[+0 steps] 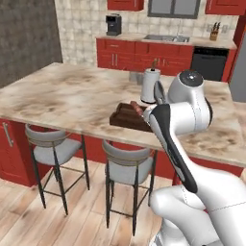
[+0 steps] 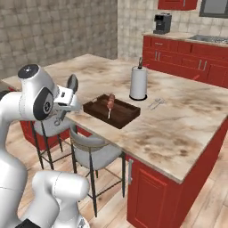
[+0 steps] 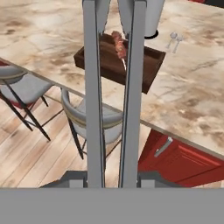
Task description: Take the tongs from the drawer on the right and place them on the dining counter next to the tray containing the kebab skewer.
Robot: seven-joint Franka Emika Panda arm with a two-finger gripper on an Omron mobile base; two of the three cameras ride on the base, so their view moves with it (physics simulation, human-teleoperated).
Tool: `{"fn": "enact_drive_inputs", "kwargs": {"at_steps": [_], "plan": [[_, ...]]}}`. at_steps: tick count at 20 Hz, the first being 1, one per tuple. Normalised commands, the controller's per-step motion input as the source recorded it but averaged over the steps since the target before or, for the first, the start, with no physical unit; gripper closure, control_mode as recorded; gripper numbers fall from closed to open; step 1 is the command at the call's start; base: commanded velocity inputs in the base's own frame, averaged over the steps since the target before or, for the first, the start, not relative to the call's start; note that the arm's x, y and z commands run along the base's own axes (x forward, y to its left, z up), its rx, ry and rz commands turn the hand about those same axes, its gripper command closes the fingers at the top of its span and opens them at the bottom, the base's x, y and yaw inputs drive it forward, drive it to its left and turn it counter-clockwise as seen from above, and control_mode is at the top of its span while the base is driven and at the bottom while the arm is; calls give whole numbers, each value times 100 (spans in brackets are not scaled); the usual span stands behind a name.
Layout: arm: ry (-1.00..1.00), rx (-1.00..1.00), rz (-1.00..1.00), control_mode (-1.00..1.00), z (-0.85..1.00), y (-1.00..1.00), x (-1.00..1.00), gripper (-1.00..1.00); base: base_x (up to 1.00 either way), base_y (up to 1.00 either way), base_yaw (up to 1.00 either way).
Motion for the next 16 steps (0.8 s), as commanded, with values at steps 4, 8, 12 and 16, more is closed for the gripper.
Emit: {"fn": "enact_drive_inputs", "kwargs": {"at_steps": [4,8,12,16], "plan": [[0,0,0,100,0,0,0,100,37,49,-39],[0,0,0,100,0,0,0,100,35,32,-39],[0,0,0,100,0,0,0,100,32,2,-35],[0,0,0,100,0,0,0,100,29,0,-34]]}}
